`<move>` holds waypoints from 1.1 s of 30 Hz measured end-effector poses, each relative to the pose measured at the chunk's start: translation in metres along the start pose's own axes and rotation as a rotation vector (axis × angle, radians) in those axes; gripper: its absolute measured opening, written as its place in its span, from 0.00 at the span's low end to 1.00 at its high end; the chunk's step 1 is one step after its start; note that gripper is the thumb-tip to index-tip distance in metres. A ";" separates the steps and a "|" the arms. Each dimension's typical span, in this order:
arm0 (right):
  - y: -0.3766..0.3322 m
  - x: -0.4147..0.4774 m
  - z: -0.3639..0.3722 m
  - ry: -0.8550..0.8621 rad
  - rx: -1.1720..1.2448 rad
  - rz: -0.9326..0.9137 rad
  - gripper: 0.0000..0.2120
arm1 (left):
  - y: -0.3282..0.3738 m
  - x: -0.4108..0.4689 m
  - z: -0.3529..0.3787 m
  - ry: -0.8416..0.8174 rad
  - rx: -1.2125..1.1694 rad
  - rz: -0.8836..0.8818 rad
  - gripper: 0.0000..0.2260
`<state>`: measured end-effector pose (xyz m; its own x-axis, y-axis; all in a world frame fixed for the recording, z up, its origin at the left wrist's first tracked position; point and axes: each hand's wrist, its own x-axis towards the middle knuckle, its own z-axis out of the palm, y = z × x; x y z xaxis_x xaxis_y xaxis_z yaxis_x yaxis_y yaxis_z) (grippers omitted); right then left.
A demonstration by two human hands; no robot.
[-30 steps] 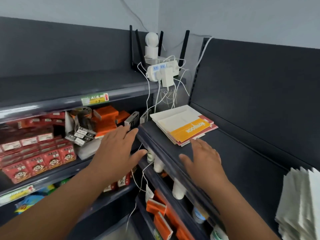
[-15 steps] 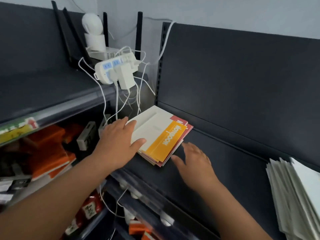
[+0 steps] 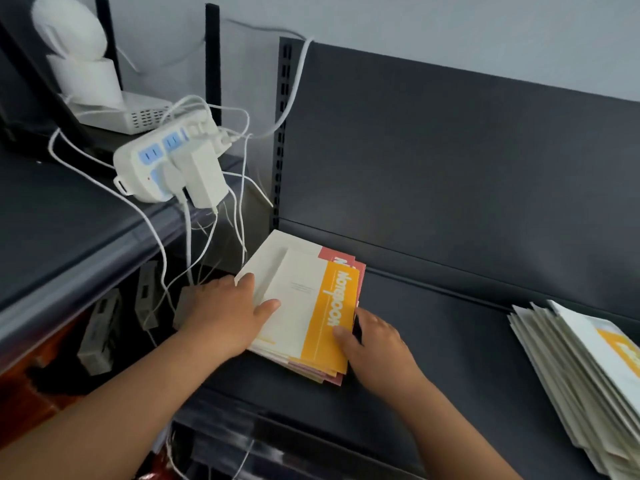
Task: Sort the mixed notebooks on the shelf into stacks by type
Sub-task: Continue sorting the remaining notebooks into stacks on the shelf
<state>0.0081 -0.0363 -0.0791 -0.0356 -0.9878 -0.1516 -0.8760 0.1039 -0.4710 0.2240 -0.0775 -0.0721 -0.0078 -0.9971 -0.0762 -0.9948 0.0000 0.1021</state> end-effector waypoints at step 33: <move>0.037 -0.065 -0.060 0.340 1.174 0.246 0.07 | 0.077 -0.030 -0.030 -0.080 -0.952 0.185 0.34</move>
<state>-0.0509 0.0246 -0.0346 -0.4133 -0.8892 -0.1963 0.1237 0.1587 -0.9795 0.1507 -0.0501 -0.0325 -0.1971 -0.9795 -0.0418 -0.4786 0.0590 0.8761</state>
